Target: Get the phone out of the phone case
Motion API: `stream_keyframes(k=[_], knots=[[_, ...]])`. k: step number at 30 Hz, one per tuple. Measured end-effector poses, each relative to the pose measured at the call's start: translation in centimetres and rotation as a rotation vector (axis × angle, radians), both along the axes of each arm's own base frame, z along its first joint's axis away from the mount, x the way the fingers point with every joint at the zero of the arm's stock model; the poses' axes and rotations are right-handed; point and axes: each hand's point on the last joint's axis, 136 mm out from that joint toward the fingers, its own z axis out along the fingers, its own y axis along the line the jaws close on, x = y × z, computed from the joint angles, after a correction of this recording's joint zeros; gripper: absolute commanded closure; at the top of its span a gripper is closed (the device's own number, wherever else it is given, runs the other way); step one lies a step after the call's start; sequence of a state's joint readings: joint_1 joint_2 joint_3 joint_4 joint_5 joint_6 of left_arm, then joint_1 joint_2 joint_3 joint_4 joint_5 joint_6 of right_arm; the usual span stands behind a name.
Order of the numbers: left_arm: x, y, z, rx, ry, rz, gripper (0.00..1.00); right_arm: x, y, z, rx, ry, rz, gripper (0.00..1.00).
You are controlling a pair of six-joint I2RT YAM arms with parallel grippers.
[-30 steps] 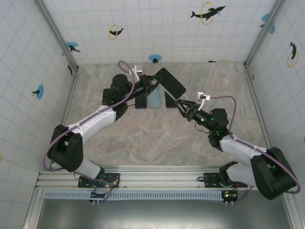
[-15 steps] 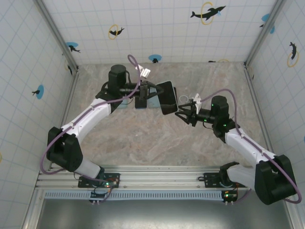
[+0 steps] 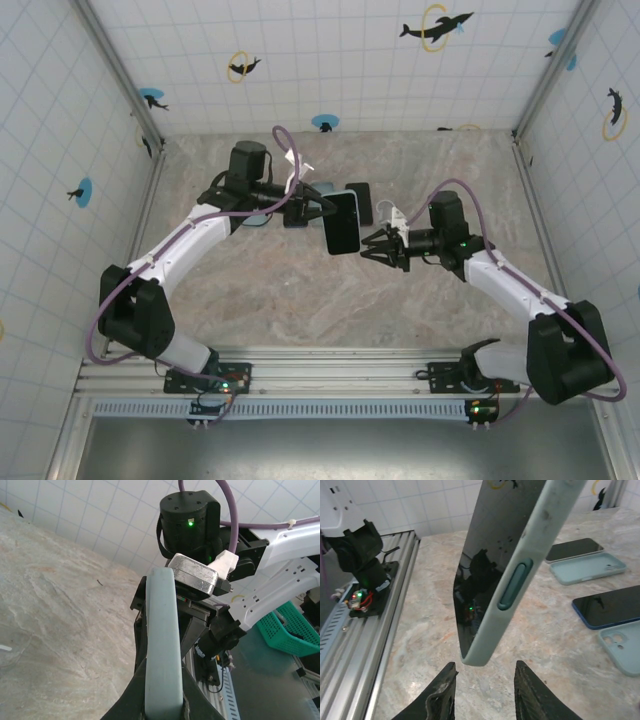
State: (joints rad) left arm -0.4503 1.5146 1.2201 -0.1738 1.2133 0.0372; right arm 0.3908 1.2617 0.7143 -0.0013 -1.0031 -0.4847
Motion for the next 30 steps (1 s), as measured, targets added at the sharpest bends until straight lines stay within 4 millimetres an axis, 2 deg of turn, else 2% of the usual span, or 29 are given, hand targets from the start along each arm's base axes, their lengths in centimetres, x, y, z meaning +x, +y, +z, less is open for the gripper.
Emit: stream_keyframes(k=[7,19,30], knots=[[-0.3,0.2,-0.3,0.012,-0.006,-0.010,1.00,-0.3,1.1,0.2,0.002,-0.003,0.068,0.76],[-0.3,0.2,-0.3,0.012,-0.021,-0.015,1.00,-0.5,1.9,-0.3,-0.030,0.020,0.131,0.83],[-0.5,0.3,-0.5,0.017,-0.016,-0.022,1.00,-1.0,2.0,-0.7,-0.038,0.026,0.166,0.81]])
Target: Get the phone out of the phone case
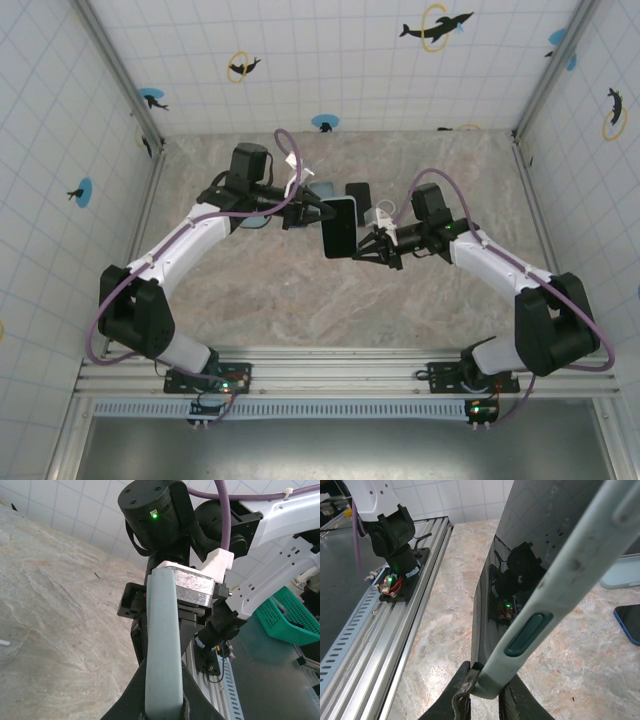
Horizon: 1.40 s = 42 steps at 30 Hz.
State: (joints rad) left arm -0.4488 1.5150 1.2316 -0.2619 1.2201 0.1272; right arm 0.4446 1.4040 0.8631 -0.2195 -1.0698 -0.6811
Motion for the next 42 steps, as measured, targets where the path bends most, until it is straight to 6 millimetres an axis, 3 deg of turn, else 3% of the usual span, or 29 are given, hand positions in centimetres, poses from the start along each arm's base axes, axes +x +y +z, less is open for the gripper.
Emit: stream_keyframes(k=[7,28,35,42], knots=[[0.0,0.0,-0.1,0.000,0.004,-0.002,1.00,-0.2,0.0,-0.2,-0.003,-0.013,0.011,0.79],[-0.2,0.0,0.0,-0.009,0.041,-0.018,1.00,-0.5,0.4,-0.7,-0.033,0.000,0.008,0.97],[0.0,0.1,0.2,-0.011,0.080,-0.010,1.00,-0.4,1.0,-1.1,-0.111,-0.079,-0.041,0.98],[0.0,0.4,1.1,-0.027,0.125,-0.005,1.00,0.9,1.0,-0.2,-0.105,-0.197,-0.144,0.99]])
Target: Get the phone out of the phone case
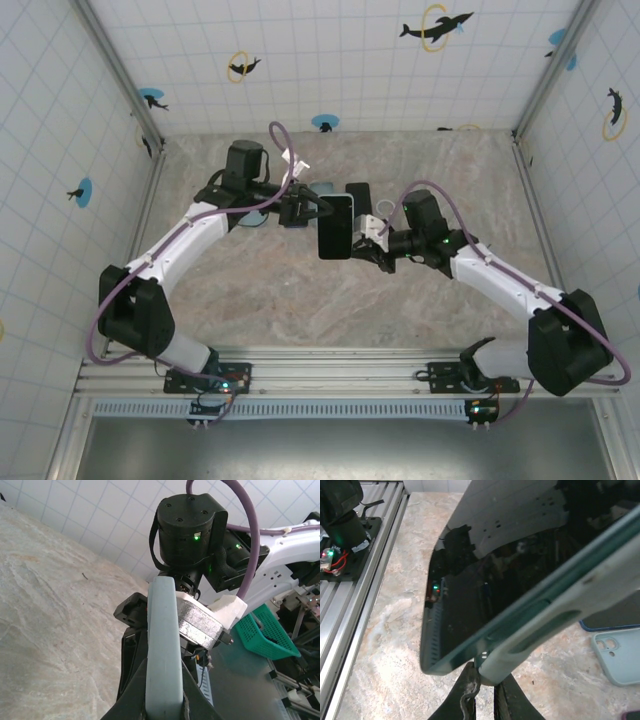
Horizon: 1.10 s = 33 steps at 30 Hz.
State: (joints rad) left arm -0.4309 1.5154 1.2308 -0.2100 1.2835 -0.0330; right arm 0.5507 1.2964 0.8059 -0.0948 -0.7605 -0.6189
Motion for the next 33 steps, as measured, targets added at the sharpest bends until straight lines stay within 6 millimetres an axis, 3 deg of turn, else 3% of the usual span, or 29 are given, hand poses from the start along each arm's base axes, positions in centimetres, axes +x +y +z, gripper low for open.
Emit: stream_keyframes(k=[5,11,20,27,33], knots=[[-0.2,0.1,0.7,-0.017,-0.016,0.007,1.00,0.1,0.3,0.7,0.050,0.021,-0.007,0.96],[-0.1,0.1,1.2,-0.030,-0.017,0.016,1.00,-0.8,0.5,1.4,0.147,0.078,0.013,0.82],[-0.3,0.0,1.0,-0.035,0.087,0.030,1.00,-0.9,1.0,3.6,0.264,0.122,0.023,0.77],[1.1,-0.1,1.3,-0.029,0.201,0.140,1.00,0.2,0.9,4.6,0.341,0.237,-0.071,0.70],[3.2,0.0,2.1,-0.079,0.320,0.293,1.00,2.1,0.8,5.8,0.456,0.485,-0.225,0.71]])
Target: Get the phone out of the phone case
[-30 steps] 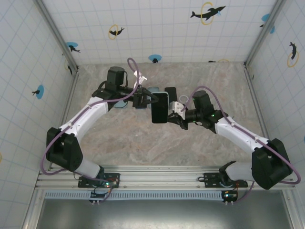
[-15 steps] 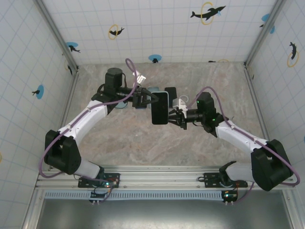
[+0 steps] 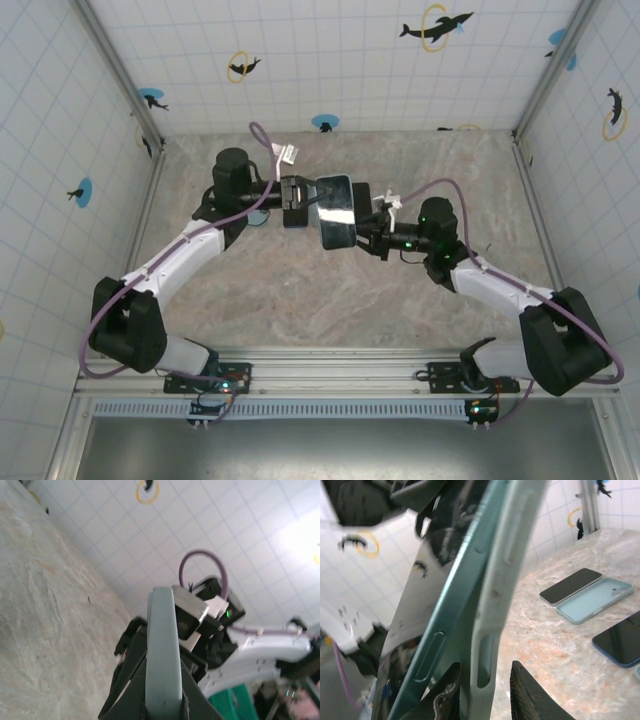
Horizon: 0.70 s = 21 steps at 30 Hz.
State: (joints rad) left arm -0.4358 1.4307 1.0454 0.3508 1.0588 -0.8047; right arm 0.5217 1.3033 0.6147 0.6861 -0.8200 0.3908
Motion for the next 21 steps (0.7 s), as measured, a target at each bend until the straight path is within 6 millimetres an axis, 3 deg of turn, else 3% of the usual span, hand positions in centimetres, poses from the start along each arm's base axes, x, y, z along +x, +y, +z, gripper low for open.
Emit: stream_keyframes(k=[7,12,19,21], knots=[[2.7,0.5,-0.1,-0.072,0.162,0.181,1.00,1.5,-1.2,1.1,0.228,0.334,-0.165,0.71],[3.6,0.8,-0.7,-0.110,0.268,0.251,1.00,1.8,-1.5,1.4,0.373,0.531,-0.233,0.73],[4.4,0.9,-0.2,-0.149,0.308,0.301,1.00,2.5,-2.0,3.0,0.519,0.642,-0.282,0.93],[4.5,0.9,-0.2,-0.153,0.314,0.306,0.95,2.6,-2.1,3.3,0.546,0.664,-0.286,0.98]])
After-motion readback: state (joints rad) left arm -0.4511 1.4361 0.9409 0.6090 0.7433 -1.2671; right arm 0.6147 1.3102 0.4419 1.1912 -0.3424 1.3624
